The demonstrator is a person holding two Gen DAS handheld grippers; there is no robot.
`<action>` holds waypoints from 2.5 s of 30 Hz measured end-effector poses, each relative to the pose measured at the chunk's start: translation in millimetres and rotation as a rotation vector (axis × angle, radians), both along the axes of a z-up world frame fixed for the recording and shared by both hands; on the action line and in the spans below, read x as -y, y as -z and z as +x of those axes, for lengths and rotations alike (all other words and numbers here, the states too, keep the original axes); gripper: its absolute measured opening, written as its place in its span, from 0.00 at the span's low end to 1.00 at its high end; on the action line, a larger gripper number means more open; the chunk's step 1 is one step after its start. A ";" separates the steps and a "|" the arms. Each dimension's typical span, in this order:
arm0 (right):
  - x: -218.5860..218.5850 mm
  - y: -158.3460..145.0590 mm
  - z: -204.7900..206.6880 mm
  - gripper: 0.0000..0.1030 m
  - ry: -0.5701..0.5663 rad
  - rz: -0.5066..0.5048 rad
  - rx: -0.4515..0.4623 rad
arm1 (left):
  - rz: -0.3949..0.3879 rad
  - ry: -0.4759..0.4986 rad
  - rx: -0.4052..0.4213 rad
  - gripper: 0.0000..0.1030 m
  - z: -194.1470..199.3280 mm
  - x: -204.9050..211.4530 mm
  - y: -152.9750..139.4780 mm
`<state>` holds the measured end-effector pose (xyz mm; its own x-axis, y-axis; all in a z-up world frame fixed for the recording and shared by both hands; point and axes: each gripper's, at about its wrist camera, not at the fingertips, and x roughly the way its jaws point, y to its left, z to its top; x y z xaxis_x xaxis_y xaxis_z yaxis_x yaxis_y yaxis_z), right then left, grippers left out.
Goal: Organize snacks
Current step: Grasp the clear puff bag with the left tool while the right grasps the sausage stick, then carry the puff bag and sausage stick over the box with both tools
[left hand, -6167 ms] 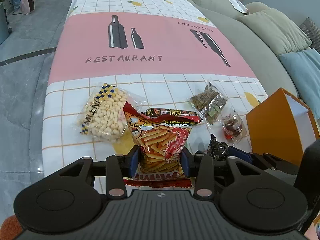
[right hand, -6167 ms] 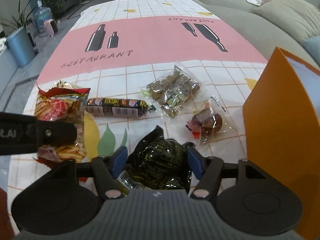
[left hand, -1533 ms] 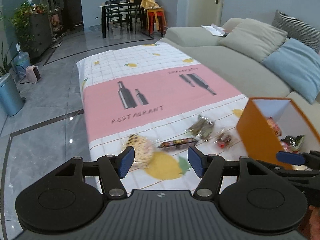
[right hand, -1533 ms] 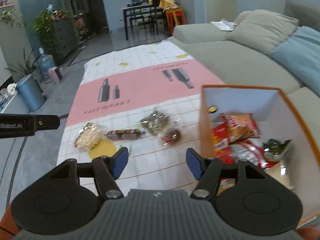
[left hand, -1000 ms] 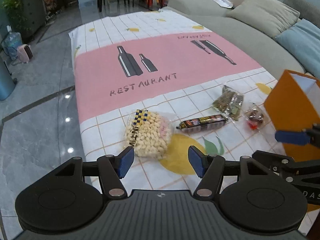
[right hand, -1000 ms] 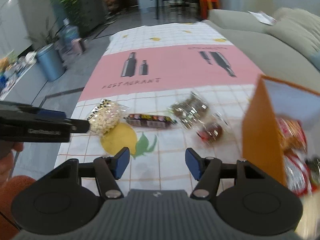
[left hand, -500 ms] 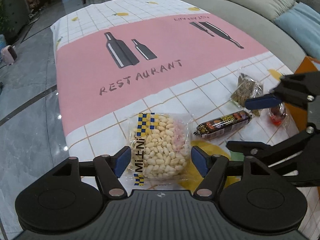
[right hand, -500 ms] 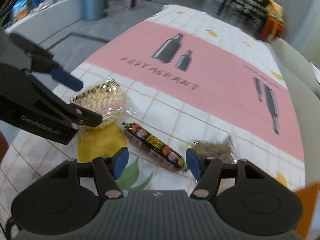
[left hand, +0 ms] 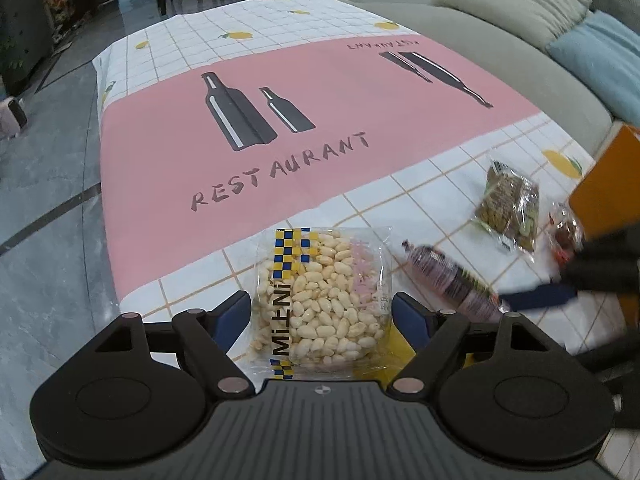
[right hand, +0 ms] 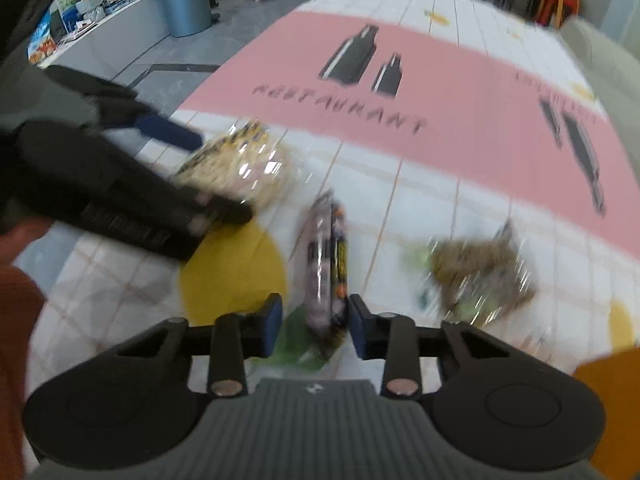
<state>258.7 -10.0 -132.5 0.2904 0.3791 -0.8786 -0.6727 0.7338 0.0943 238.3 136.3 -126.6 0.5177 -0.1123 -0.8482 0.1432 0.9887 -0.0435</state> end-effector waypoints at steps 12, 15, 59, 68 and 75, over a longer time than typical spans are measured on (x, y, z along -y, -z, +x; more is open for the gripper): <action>-6.5 -3.5 4.0 0.35 0.099 0.077 0.005 | -0.052 -0.072 -0.031 0.89 8.2 1.9 7.0; -8.9 -2.2 5.7 0.27 0.119 0.078 0.005 | -0.042 -0.090 -0.040 0.88 6.8 3.5 6.0; 202.1 -150.5 -149.2 0.20 0.575 0.196 0.196 | -0.185 0.102 0.087 0.87 -114.2 180.8 -162.2; 283.5 -137.7 -113.9 0.20 0.630 0.032 0.219 | -0.145 0.321 0.073 0.87 -74.6 272.5 -163.1; 310.0 -107.2 -68.7 0.20 0.590 -0.053 0.186 | -0.060 0.381 -0.011 0.87 -26.2 324.0 -129.2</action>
<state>190.0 -320.0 -25.3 0.5881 0.0653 -0.8061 -0.1539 0.9876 -0.0323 212.1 -187.7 2.6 0.4199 -0.3444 -0.8397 0.4995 0.8602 -0.1030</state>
